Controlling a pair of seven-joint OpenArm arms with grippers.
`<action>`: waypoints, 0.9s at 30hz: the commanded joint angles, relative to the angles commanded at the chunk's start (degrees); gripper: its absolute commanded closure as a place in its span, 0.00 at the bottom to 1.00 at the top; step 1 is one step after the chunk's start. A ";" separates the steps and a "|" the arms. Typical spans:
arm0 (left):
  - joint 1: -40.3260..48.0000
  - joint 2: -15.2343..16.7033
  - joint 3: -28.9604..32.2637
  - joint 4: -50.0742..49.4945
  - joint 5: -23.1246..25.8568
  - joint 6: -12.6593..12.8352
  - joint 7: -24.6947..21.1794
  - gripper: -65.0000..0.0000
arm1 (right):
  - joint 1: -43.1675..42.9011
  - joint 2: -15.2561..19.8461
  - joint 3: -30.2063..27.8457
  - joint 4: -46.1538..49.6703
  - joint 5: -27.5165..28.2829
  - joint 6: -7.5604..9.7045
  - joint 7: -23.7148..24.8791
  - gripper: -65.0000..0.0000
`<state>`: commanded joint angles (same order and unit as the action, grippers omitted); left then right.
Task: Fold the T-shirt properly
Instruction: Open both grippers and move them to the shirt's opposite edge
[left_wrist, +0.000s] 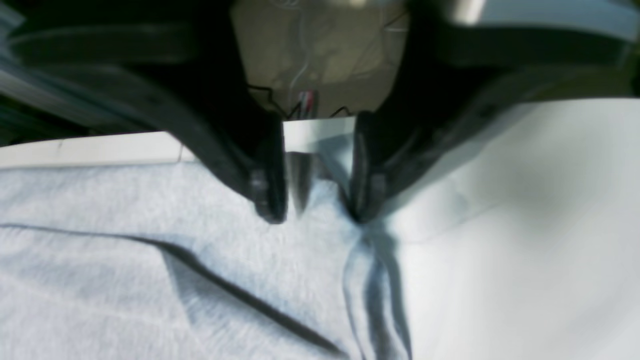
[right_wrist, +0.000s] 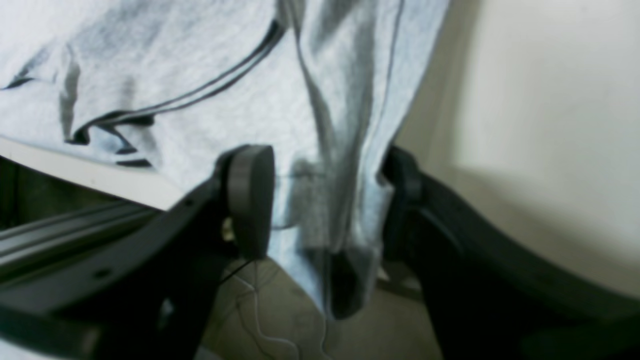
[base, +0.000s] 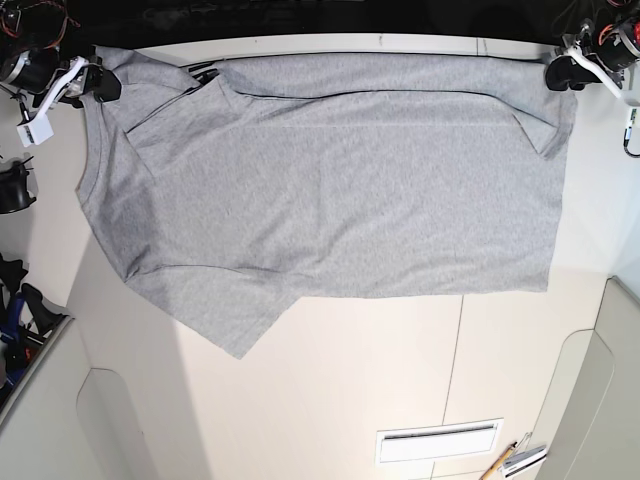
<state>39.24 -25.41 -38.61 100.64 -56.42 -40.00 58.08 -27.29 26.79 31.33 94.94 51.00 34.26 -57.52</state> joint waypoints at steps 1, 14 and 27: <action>-0.02 0.00 -0.48 0.00 -0.57 0.00 -0.02 0.55 | 0.02 0.00 1.14 0.00 0.07 0.00 0.33 0.52; -0.37 -0.98 -15.93 0.04 -11.13 0.00 0.02 0.55 | 8.96 0.00 15.80 0.11 4.07 0.00 0.39 0.52; -2.97 -1.18 -15.93 0.04 -11.10 0.00 -0.63 0.55 | 15.26 -0.02 15.78 0.07 1.40 0.00 4.42 0.52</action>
<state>36.27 -26.59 -54.54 100.68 -67.53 -40.00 57.45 -12.03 26.76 47.11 95.00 52.40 34.26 -53.10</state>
